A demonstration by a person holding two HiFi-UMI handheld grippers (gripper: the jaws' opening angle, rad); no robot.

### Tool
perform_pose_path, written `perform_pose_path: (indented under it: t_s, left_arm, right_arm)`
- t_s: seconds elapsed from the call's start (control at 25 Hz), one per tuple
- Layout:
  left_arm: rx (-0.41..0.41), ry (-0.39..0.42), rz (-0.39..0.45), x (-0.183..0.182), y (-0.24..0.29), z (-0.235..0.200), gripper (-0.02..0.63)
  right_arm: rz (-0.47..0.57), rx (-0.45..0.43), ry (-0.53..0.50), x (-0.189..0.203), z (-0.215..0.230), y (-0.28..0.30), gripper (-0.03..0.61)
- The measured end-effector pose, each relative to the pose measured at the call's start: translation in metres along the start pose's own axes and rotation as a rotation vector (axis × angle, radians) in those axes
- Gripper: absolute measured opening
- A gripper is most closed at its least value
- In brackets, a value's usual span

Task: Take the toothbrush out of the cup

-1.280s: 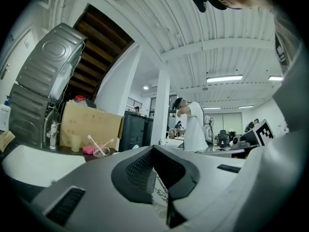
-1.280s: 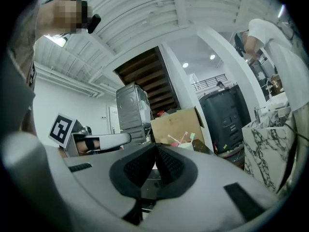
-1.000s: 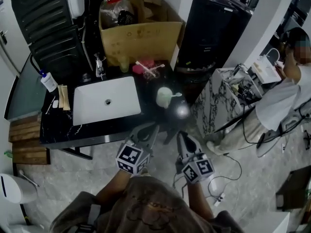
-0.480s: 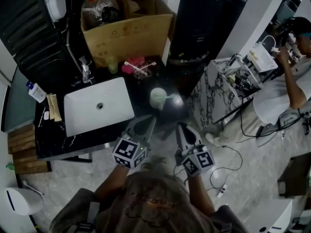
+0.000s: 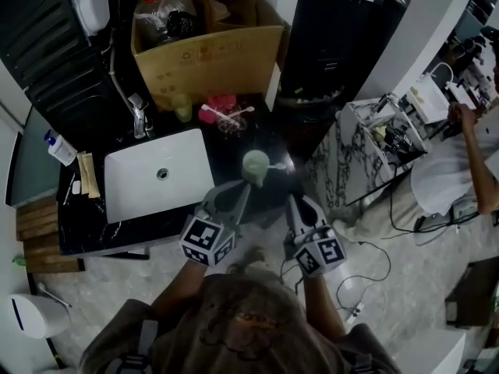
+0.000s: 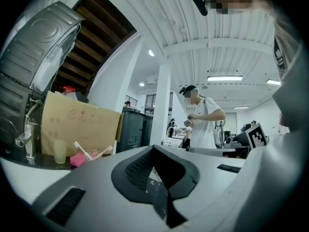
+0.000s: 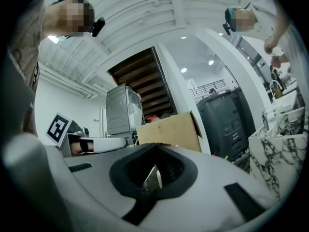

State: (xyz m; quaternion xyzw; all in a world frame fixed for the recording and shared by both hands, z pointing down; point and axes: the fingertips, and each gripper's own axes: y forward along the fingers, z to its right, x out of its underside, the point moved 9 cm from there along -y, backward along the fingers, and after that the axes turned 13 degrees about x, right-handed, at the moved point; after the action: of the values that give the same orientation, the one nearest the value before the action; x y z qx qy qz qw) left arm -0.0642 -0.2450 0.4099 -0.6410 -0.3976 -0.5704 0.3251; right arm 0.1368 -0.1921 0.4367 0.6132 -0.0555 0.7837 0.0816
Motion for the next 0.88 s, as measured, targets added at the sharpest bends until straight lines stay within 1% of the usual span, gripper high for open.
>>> perform_pose_path:
  t_s: [0.36, 0.56, 0.8, 0.84, 0.88]
  left_arm:
    - [-0.006, -0.002, -0.001, 0.003, 0.024, -0.006, 0.002]
    - [-0.002, -0.006, -0.002, 0.005, 0.036, -0.007, 0.002]
    - [0.0, -0.016, 0.005, 0.005, 0.042, -0.012, 0.002]
    - [0.0, -0.016, 0.005, 0.006, 0.043, -0.013, 0.002]
    - [0.0, -0.017, 0.005, 0.006, 0.044, -0.013, 0.002]
  right_arm:
    - [-0.019, -0.018, -0.009, 0.004, 0.023, 0.02, 0.0]
    - [0.008, -0.046, 0.008, -0.003, 0.029, 0.028, 0.002]
    - [0.009, -0.059, 0.016, -0.003, 0.036, 0.034, 0.003]
    - [0.005, -0.063, 0.018, -0.002, 0.036, 0.036, 0.052]
    - [0.003, -0.068, 0.018, -0.002, 0.036, 0.037, 0.087]
